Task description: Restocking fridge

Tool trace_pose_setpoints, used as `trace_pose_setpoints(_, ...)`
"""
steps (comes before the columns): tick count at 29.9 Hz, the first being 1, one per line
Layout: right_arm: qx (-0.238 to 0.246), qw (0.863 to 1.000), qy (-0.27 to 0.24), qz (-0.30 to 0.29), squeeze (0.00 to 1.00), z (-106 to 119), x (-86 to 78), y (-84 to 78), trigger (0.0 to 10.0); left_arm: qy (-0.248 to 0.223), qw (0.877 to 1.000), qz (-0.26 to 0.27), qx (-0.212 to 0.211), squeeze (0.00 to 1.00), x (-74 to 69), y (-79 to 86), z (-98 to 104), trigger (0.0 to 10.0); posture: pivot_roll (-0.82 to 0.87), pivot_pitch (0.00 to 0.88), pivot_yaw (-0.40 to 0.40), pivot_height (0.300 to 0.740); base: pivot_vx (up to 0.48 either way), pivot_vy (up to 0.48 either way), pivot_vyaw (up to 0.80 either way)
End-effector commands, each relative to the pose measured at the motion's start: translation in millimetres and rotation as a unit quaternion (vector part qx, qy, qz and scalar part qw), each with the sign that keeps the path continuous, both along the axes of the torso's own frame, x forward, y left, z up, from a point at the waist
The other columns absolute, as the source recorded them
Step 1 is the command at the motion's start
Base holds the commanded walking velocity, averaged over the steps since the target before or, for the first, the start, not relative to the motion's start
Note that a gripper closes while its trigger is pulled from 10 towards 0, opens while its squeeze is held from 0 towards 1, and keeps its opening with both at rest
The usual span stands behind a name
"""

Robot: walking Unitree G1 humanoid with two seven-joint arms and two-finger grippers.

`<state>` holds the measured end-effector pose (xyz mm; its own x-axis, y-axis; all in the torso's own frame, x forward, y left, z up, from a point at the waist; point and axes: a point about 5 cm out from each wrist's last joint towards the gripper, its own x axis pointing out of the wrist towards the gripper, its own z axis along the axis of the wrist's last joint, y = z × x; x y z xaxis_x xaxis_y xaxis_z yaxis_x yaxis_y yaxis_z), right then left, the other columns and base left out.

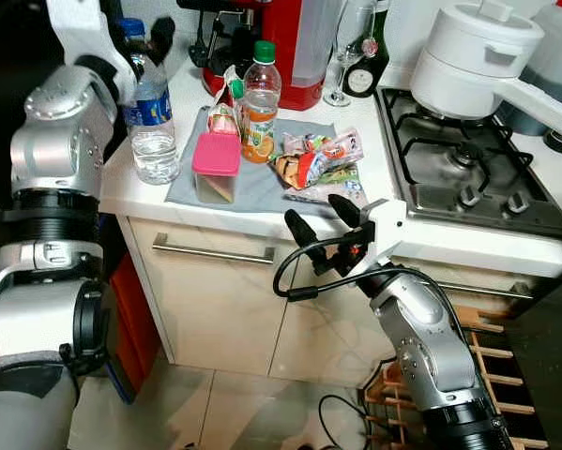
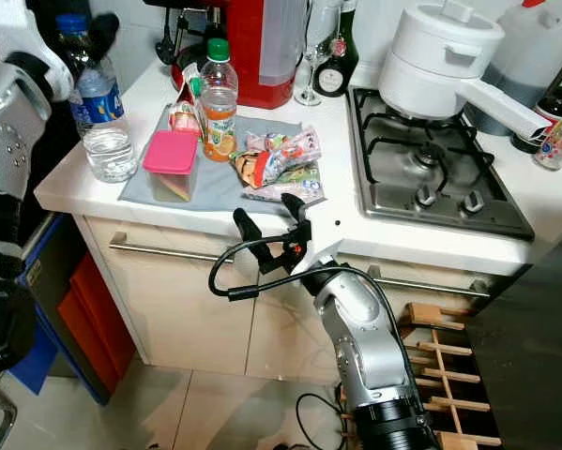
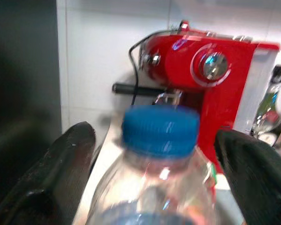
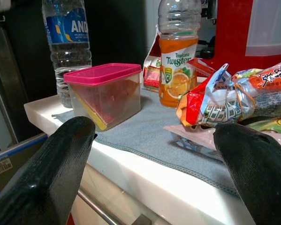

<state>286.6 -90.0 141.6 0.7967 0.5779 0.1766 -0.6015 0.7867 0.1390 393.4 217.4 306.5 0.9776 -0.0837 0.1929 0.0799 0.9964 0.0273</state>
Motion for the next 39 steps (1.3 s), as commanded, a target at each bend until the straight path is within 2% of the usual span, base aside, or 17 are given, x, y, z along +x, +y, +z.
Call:
trace_pose_setpoints(1,0.003,1.0,0.004,0.002,0.0,-0.8,-1.5,-1.5,10.0,0.017,1.0,0.01,0.014,0.0,0.7,-1.3,-7.7,0.0,0.03,0.0,-0.061,0.74,0.0,0.0,0.0)
trace_pose_setpoints(4,0.004,1.0,0.007,0.001,0.0,-1.7,-1.6,-0.7,10.0,0.018,0.999,0.029,0.02,0.0,0.1,2.5,-12.9,0.0,0.04,0.0,-0.062,0.74,0.0,0.0,0.0)
trace_pose_setpoints(9,0.01,1.0,0.006,0.023,0.0,0.3,-3.2,5.3,10.0,0.01,0.999,0.019,0.026,0.0,-1.7,-1.7,-18.6,0.0,0.04,0.0,-0.063,0.74,0.0,0.0,0.0)
trace_pose_setpoints(16,0.028,0.995,-0.01,0.092,0.0,19.9,-3.2,11.3,10.0,-0.006,1.0,0.004,0.027,0.0,-3.1,-9.1,-20.5,0.0,0.03,0.0,-0.059,0.74,0.0,0.0,0.0)
trace_pose_setpoints(23,0.044,0.993,-0.007,0.106,0.0,22.8,-4.5,13.2,10.0,-0.01,0.999,-0.016,0.038,0.0,-7.9,-14.7,-23.9,0.0,0.04,0.0,-0.051,0.74,0.0,0.0,0.0)
trace_pose_setpoints(30,0.058,0.991,0.007,0.124,0.0,21.3,-10.8,14.9,10.0,-0.02,0.996,-0.058,0.058,0.0,-24.5,-18.0,-25.7,0.0,0.04,0.0,-0.038,0.74,0.0,0.0,0.0)
trace_pose_setpoints(35,0.06,0.989,0.024,0.131,0.0,15.3,-15.5,11.6,10.0,-0.049,0.99,-0.096,0.087,0.0,-57.5,-12.7,-19.0,0.0,0.06,0.0,-0.036,0.74,0.0,0.0,0.0)
trace_pose_setpoints(36,0.06,0.989,0.024,0.131,0.0,15.3,-15.5,11.6,10.0,-0.049,0.99,-0.096,0.087,0.0,-57.5,-12.7,-19.0,0.0,0.06,0.0,-0.036,0.74,0.0,0.0,0.0)
trace_pose_setpoints(38,0.067,0.987,0.034,0.145,0.0,13.8,-19.6,11.7,10.0,-0.061,0.987,-0.123,0.084,0.0,-79.4,-13.8,-15.8,0.0,0.08,0.0,-0.038,0.74,0.0,0.0,0.0)
trace_pose_setpoints(39,0.067,0.987,0.034,0.145,0.0,13.8,-19.6,11.7,10.0,-0.061,0.987,-0.123,0.084,0.0,-79.4,-13.8,-15.8,0.0,0.08,0.0,-0.038,0.74,0.0,0.0,0.0)
